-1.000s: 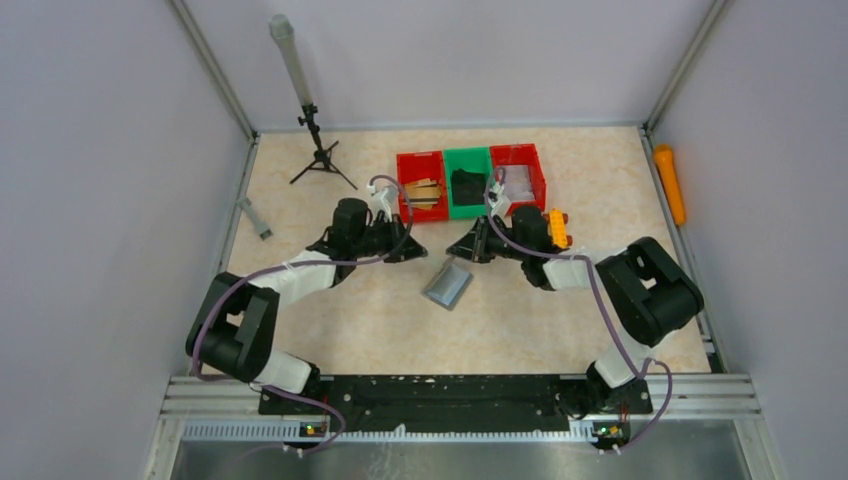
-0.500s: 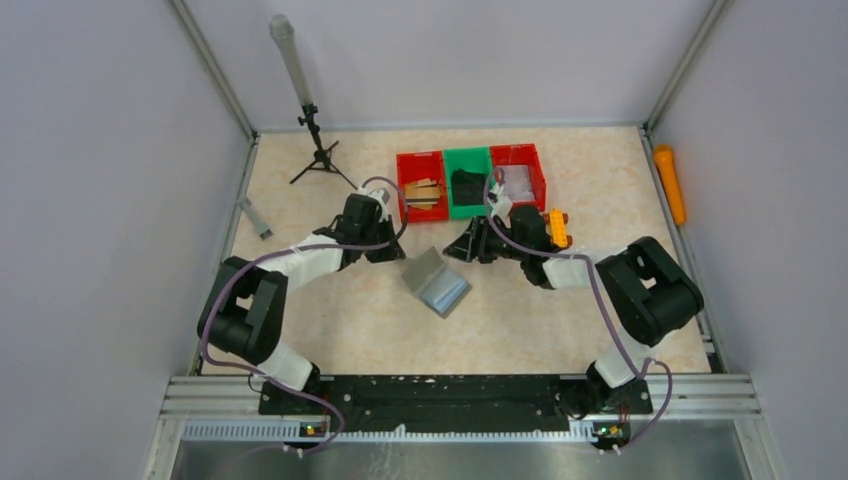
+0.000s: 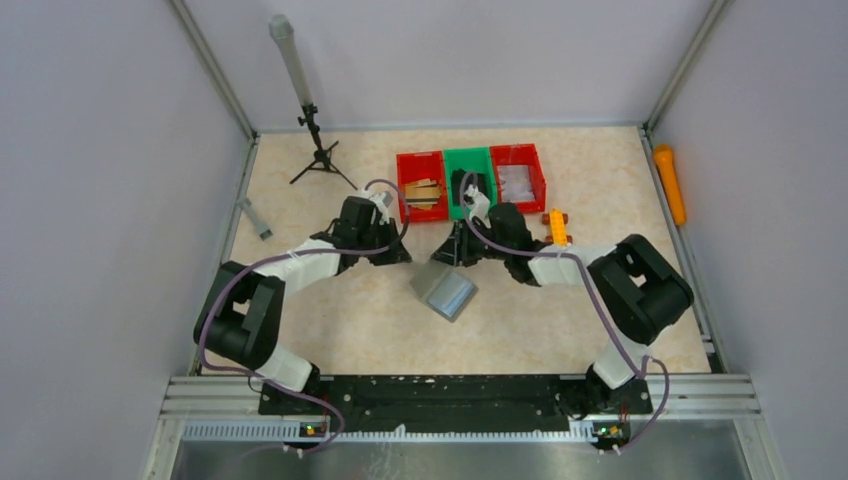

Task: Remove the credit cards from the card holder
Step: Remove the credit card from the card holder.

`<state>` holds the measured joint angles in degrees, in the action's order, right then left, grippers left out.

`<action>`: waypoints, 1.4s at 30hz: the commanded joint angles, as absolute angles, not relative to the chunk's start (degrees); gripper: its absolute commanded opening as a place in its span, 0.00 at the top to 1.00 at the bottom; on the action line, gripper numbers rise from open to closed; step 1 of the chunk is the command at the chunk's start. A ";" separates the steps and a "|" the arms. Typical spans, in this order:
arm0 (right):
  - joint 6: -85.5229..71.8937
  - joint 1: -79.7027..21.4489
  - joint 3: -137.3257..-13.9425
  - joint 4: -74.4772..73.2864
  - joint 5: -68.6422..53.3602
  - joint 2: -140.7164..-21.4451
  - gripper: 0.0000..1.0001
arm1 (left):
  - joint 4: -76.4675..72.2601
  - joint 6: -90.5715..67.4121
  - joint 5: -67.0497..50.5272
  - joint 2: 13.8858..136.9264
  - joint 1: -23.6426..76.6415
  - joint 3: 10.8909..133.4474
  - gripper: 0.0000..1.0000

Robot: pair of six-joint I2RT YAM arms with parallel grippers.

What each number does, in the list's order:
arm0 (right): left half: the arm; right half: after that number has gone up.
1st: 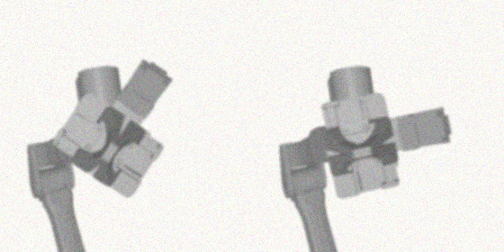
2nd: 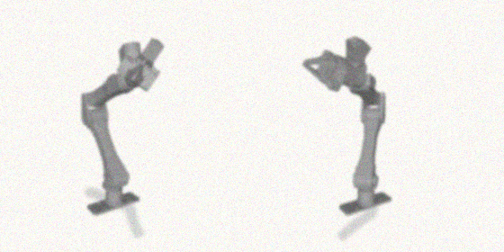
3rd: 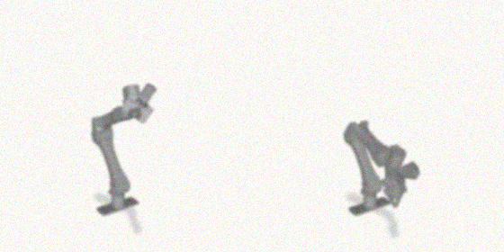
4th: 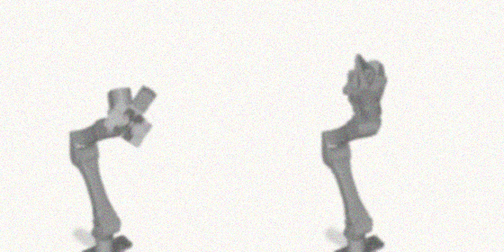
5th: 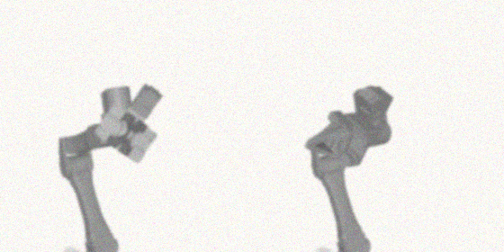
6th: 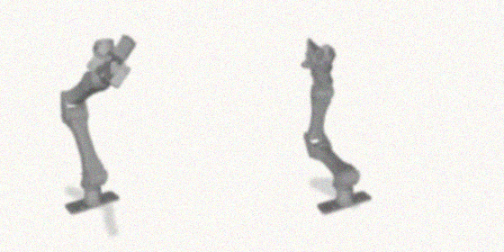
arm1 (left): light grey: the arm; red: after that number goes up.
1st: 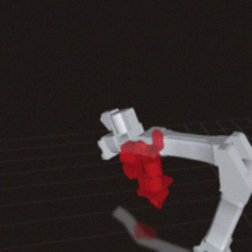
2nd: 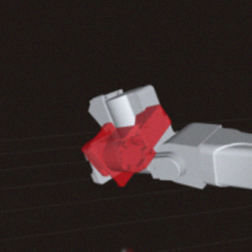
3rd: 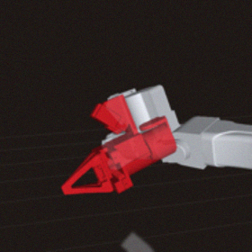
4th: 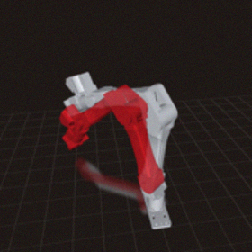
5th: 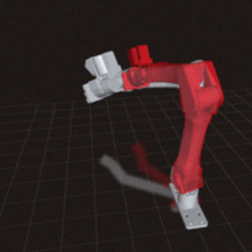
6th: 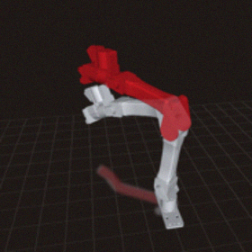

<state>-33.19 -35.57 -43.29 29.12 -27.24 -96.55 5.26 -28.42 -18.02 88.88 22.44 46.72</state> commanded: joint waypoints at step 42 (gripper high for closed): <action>-29.09 -35.51 -47.49 19.33 -18.41 -96.12 0.64 | 5.37 -24.62 -24.26 83.64 22.29 45.41 0.43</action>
